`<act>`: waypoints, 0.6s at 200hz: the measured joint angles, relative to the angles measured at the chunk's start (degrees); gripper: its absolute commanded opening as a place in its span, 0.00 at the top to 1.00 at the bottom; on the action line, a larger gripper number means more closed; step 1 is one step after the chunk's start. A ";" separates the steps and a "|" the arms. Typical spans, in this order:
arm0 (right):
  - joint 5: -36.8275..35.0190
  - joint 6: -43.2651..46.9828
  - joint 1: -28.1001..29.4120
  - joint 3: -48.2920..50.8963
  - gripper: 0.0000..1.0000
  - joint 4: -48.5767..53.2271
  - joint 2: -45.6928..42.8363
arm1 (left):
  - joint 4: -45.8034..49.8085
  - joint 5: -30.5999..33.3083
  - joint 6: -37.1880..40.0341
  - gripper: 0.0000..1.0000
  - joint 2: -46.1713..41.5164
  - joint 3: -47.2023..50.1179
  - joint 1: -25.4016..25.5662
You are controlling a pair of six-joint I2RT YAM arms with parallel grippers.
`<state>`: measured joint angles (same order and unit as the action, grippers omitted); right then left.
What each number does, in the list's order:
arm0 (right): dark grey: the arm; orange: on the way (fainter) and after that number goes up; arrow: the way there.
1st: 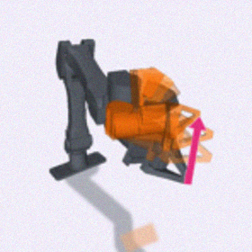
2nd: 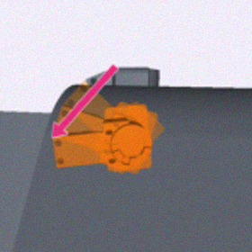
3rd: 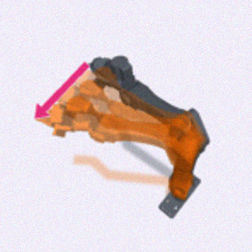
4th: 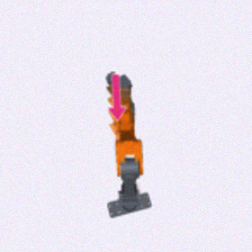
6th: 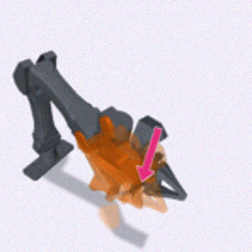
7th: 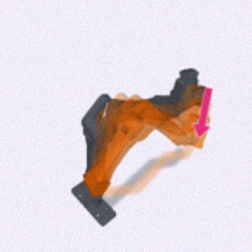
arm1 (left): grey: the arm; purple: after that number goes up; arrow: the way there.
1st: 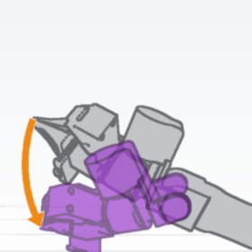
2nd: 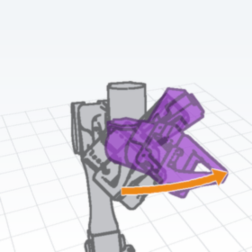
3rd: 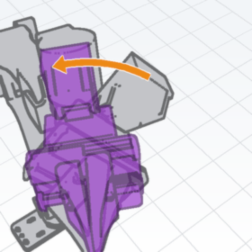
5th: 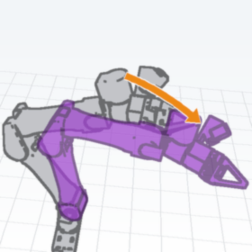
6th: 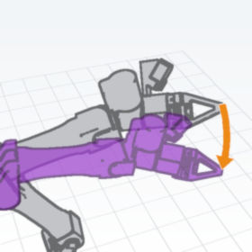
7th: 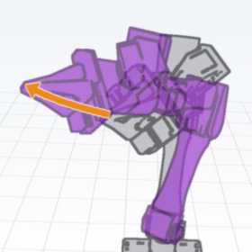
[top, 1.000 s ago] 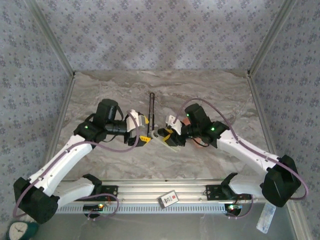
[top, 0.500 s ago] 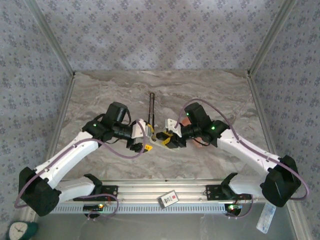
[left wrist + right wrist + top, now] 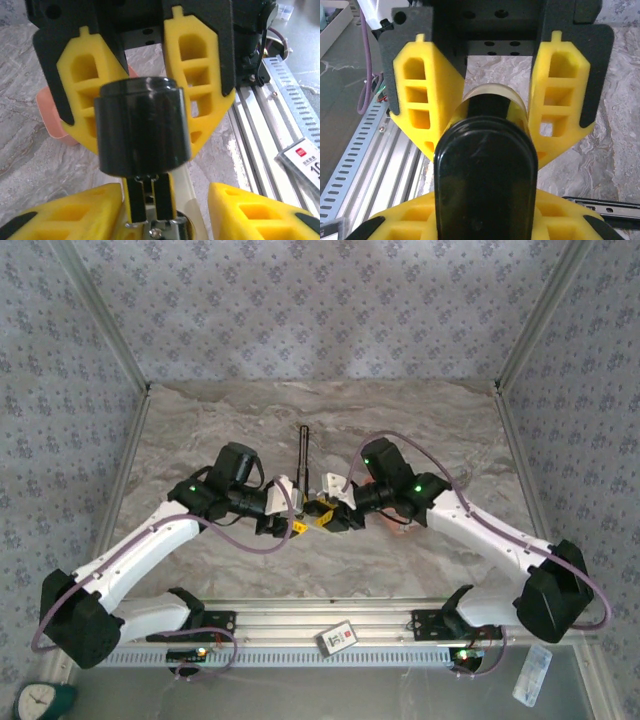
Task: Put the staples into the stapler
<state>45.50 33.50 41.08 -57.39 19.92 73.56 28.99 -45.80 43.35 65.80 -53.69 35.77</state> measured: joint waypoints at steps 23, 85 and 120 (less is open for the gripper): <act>0.00 0.22 0.09 -0.22 0.79 0.20 0.11 | -0.57 0.15 -0.26 0.82 -0.07 0.00 0.00; -2.71 0.17 1.18 -1.77 0.48 -0.85 -0.81 | 0.48 4.57 -0.33 1.00 -0.11 0.00 -0.02; -2.80 -0.68 1.62 -2.10 0.52 -1.53 -0.74 | 1.05 4.94 -0.31 1.00 -0.11 0.00 -0.02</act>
<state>42.70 32.82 42.70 -59.48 18.39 72.82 30.04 -40.86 43.05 65.69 -53.69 35.75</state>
